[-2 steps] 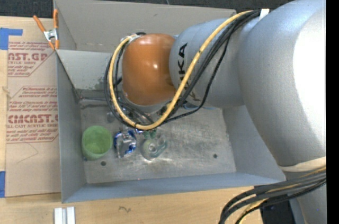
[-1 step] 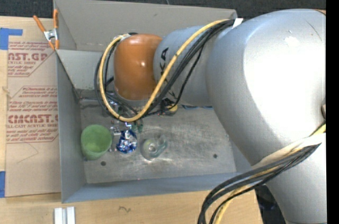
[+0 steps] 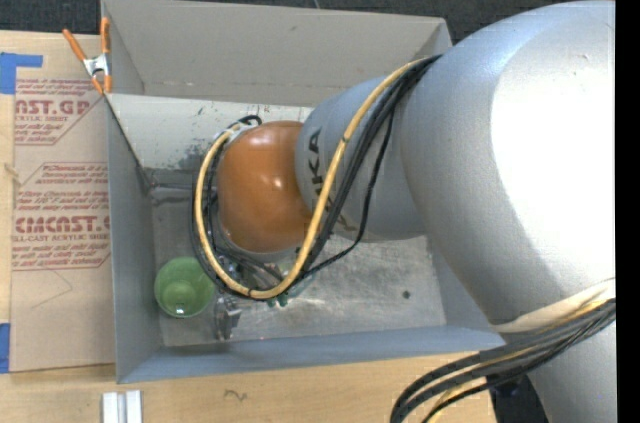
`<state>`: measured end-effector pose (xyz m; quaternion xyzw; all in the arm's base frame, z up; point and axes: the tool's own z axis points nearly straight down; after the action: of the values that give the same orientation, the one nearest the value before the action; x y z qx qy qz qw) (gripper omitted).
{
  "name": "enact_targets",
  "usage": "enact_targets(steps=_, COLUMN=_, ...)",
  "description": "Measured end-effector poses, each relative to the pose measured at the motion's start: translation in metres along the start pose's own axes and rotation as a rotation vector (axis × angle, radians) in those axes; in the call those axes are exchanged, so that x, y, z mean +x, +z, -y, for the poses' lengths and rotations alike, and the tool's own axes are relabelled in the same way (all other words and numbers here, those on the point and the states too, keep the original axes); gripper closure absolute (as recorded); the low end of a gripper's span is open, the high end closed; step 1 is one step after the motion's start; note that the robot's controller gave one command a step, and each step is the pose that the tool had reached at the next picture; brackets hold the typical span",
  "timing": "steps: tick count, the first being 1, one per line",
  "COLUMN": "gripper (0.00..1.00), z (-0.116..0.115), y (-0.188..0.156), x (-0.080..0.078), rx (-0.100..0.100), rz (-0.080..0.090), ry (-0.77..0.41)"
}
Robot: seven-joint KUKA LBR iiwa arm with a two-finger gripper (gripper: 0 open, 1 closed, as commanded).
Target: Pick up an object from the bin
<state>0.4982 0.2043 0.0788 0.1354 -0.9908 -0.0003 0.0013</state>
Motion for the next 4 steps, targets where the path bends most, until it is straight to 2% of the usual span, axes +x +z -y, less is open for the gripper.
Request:
enact_targets(steps=1, gripper=1.00, z=0.001, y=0.000, x=-0.001, rx=0.000, rz=0.002, ry=0.002)
enact_targets(steps=2, gripper=1.00, z=-0.009, y=-0.041, x=-0.011, rx=-0.001, rz=0.006, ry=0.123)
enact_targets(steps=3, gripper=1.00, z=0.010, y=-0.053, x=-0.006, rx=0.001, rz=0.005, ry=-0.081)
enact_targets(steps=4, gripper=1.00, z=0.010, y=-0.074, x=-0.011, rx=0.000, rz=0.007, ry=-0.071)
